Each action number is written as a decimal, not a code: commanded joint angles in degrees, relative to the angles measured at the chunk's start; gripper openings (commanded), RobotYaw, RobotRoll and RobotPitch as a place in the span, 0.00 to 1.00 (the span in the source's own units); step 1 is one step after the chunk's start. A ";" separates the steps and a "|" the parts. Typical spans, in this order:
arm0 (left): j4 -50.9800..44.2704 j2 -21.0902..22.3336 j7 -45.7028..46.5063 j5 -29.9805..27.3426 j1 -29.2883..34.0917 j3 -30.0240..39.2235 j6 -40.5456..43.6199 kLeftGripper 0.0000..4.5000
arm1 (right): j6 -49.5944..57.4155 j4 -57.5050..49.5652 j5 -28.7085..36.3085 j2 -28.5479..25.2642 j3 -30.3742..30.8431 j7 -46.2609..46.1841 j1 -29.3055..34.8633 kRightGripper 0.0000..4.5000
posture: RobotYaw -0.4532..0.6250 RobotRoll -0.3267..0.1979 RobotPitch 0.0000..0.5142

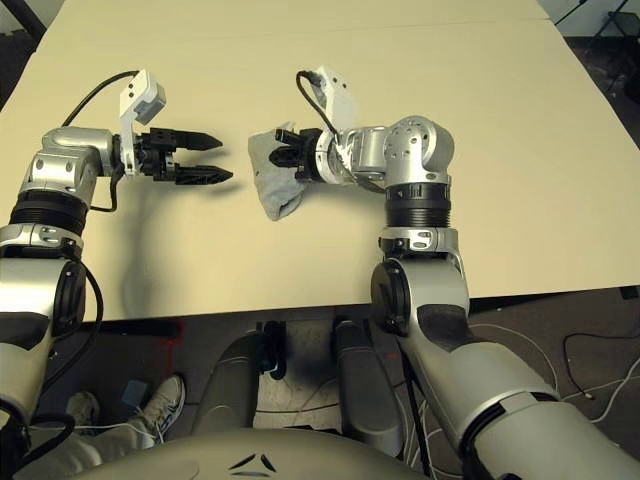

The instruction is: Wipe the water off the table with a rag.

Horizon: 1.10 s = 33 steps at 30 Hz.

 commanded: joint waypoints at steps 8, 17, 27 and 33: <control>-0.68 0.04 -0.38 0.19 0.99 -0.35 0.57 1.00 | -7.58 8.96 -5.06 -9.91 -1.13 -3.27 0.97 0.00 | 0.28 0.62 0.51; -0.44 -0.08 -0.21 0.22 0.83 -0.32 0.50 1.00 | -11.23 12.42 -6.27 -17.56 -1.35 -2.83 0.82 0.00 | 0.27 0.62 0.50; 0.97 -0.59 1.50 0.40 0.14 0.08 -0.80 1.00 | -16.74 15.35 -9.18 -22.18 -0.99 -3.05 0.90 0.00 | 0.27 0.62 0.52; 2.85 -1.58 5.02 0.15 -0.85 1.23 -3.50 1.00 | -20.31 17.43 -10.90 -24.79 0.91 -1.06 0.18 0.00 | 0.27 0.62 0.52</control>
